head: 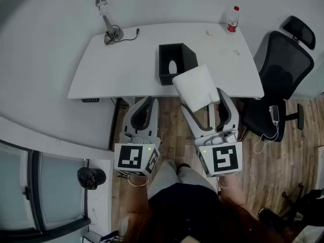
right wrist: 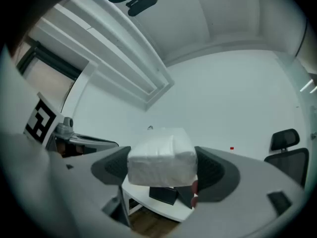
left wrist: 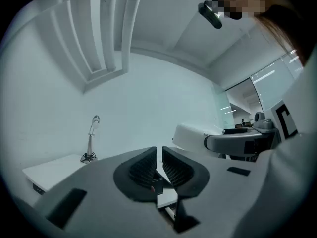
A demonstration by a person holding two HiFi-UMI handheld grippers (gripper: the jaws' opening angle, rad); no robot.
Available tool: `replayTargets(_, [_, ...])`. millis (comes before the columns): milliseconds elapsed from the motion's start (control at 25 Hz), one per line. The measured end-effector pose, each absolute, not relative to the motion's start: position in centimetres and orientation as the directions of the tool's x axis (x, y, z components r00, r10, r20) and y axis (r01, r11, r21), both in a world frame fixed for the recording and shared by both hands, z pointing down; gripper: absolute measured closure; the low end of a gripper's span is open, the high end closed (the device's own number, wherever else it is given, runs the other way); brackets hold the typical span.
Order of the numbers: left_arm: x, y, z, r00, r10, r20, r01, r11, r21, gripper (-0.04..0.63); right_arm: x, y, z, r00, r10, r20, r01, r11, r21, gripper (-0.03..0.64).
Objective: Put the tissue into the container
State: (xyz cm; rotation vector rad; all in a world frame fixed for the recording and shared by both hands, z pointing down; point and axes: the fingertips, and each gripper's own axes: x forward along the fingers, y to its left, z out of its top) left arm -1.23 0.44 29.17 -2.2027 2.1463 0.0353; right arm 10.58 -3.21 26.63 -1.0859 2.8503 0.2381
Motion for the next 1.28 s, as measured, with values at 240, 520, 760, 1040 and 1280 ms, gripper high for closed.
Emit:
replayTargets(240, [-0.7,1.3,28.9,0.053,-0.997,-0.065,-0.998,-0.050,-0.036,0.543,10.5,-2.1,26.3,-0.735,-0.663,-0.142,-0.677,0.728,0.106,0.204])
replayTargets(520, [-0.8,3.4,28.2,0.110,-0.991,-0.082,-0.993,-0.108,-0.039,0.543,9.4,0.2,26.0,-0.705,-0.693,-0.151,-0.709,0.697,0.107,0.204])
replayTargets(760, [-2.5,5.3,28.4,0.154,-0.984,-0.086,-0.988,-0.151,-0.036,0.543,7.7,2.2,25.6,-0.668,-0.728,-0.151,-0.744,0.659,0.113,0.204])
replayTargets(1040, [-4.0,6.1,28.8,0.196,-0.976,-0.100,-0.981,-0.195,-0.014,0.543,6.9,3.4,25.4,-0.625,-0.765,-0.158,-0.781,0.615,0.110,0.204])
replayTargets(1280, [-4.9,5.2,29.4,0.217,-0.972,-0.090,-0.976,-0.218,-0.003,0.543,6.2,2.6,26.0,-0.604,-0.784,-0.145,-0.797,0.596,0.100,0.203])
